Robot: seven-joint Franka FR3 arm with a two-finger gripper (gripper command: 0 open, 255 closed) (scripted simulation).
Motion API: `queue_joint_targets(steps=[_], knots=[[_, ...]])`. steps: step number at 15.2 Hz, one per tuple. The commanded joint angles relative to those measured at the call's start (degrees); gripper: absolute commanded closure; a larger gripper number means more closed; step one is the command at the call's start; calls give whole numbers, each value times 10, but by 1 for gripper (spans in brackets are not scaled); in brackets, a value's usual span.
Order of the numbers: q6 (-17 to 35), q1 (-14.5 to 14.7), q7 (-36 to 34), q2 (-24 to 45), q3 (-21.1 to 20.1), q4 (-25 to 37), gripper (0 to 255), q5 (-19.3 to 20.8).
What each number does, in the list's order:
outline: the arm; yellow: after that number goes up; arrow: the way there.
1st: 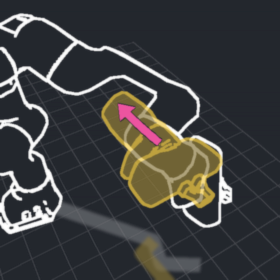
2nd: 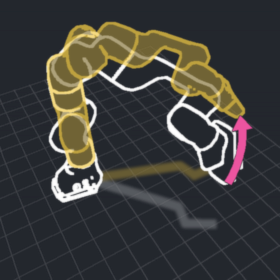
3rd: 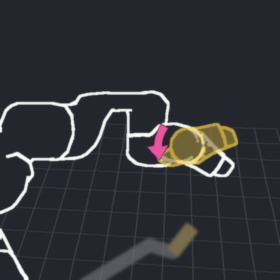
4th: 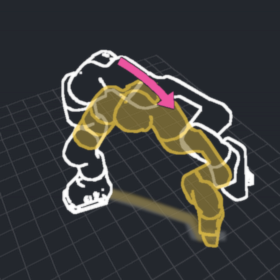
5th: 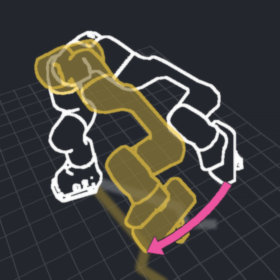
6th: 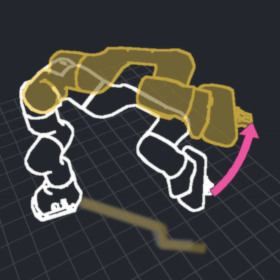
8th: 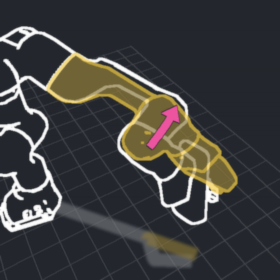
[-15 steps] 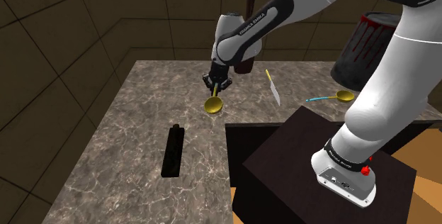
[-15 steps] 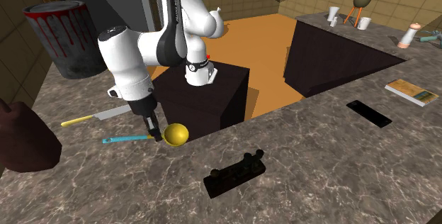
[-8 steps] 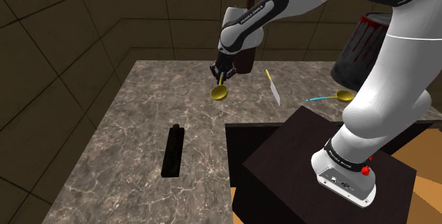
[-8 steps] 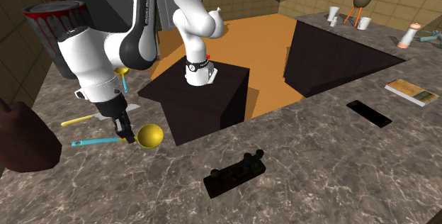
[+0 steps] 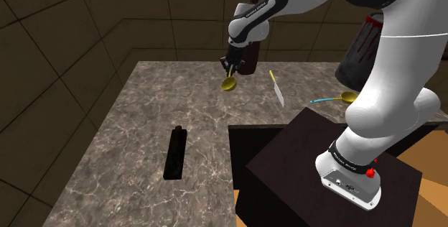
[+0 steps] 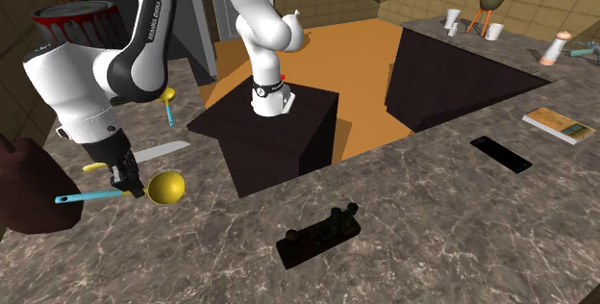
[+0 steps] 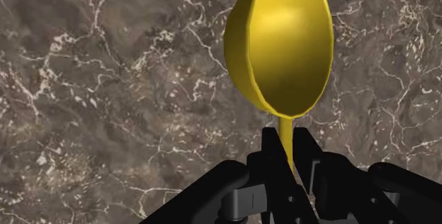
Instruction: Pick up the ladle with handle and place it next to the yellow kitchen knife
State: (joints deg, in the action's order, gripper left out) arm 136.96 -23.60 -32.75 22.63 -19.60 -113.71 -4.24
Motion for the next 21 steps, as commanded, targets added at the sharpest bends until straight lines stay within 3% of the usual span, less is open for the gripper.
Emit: queue_joint_targets(steps=[1,21], knots=[[6,0,3,14,3,7,255,4],[110,19,3,124,26,10,255,30]])
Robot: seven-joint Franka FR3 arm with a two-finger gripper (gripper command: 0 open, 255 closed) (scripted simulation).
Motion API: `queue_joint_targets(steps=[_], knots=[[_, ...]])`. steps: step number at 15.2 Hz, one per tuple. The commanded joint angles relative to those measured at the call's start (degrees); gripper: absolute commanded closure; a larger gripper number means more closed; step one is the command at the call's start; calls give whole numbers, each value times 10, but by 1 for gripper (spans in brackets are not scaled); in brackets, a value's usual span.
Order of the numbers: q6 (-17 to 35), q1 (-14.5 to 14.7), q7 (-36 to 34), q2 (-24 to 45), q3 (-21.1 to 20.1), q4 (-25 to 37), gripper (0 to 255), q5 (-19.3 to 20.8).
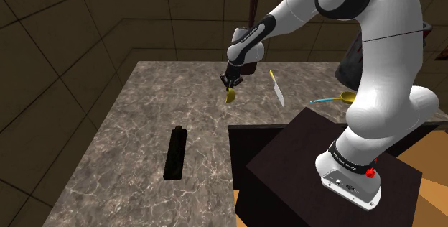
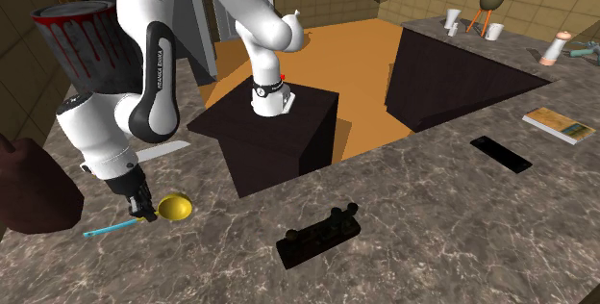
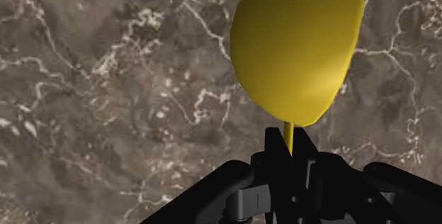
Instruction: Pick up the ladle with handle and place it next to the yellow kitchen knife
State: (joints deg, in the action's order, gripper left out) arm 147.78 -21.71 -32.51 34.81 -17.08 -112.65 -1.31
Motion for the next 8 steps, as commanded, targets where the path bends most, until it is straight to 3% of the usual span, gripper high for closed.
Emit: queue_joint_targets(steps=[1,7,8], knots=[[2,0,1,3,0,0,255,0],[2,0,1,3,0,0,255,0],[2,0,1,3,0,0,0,0]])
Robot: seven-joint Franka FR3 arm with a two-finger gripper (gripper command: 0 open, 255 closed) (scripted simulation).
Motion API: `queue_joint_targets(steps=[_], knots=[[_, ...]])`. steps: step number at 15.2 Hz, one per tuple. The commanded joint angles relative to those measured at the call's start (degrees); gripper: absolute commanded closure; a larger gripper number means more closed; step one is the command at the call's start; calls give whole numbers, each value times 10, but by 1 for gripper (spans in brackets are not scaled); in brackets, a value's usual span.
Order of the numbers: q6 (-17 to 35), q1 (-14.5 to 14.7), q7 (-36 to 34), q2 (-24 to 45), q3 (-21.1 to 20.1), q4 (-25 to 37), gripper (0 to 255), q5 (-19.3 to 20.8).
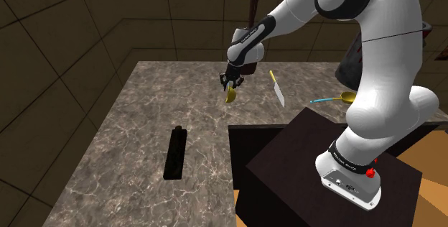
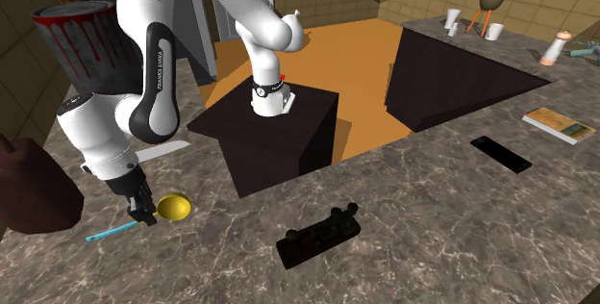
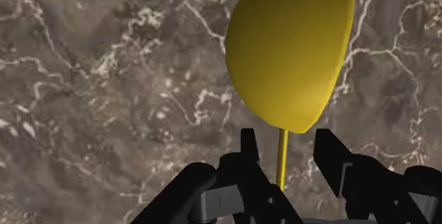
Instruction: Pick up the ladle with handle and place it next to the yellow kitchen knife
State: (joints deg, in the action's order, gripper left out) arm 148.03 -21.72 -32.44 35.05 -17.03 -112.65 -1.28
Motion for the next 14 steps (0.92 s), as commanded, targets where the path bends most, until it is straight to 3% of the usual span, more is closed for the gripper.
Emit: queue_joint_targets(steps=[1,5,9,14], knots=[[0,0,0,0,0,0,0,0],[0,0,0,0,0,0,0,0],[-50,-19,9,-60,-12,-11,0,-14],[-50,-19,9,-60,-12,-11,0,-14]])
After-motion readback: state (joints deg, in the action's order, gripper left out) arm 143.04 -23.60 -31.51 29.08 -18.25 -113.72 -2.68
